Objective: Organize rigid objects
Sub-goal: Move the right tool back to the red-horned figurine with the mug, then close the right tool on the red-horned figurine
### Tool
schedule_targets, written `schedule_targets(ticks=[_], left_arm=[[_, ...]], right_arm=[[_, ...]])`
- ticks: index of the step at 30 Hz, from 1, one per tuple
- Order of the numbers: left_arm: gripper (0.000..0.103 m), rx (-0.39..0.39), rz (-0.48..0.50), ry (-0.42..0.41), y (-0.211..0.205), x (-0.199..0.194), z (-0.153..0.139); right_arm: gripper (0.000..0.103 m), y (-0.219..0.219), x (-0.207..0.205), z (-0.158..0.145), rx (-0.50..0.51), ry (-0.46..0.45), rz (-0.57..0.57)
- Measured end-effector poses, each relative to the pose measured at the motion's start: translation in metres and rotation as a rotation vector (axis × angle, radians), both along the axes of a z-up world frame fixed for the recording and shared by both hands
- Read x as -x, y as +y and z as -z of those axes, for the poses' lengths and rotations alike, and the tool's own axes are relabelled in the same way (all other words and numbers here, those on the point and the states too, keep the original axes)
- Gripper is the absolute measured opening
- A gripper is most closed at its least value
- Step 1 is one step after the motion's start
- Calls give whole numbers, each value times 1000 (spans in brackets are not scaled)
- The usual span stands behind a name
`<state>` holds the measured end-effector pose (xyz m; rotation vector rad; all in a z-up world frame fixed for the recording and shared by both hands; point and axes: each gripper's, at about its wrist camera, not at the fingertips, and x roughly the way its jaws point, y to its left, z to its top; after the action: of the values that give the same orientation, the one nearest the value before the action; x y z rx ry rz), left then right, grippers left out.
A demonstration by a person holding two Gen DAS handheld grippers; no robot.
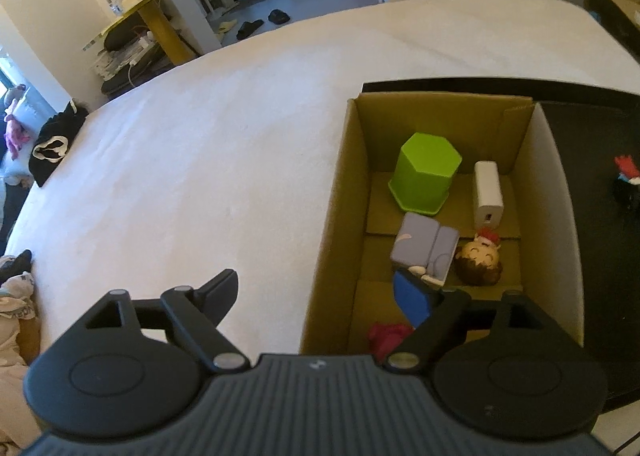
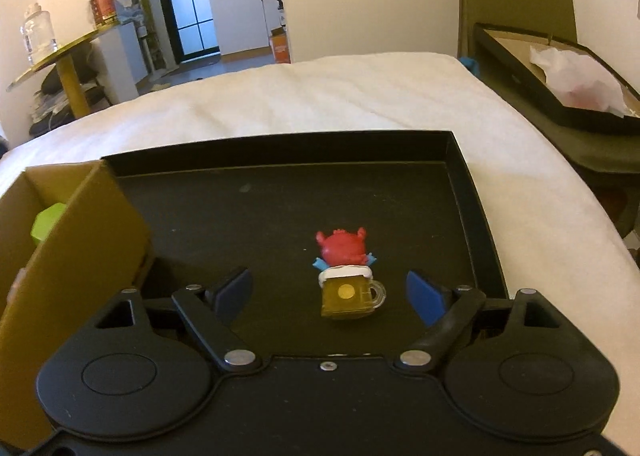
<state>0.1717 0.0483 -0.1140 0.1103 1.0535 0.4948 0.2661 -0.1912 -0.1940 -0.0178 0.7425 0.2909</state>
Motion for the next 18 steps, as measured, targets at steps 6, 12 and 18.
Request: schedule_targets(ticks=[6,12,18], left_arm=[[84,-31,0,17,-4,-3,-1],[84,-39,8,4,-7,-2,-7],[84,-36,7,8,-4,0,-8]], right_arm=[[84,1,-6,9,2,3,-2],[84,4,-12,17,30,18,-12],[38,12,-12,15,96,-21,-43]])
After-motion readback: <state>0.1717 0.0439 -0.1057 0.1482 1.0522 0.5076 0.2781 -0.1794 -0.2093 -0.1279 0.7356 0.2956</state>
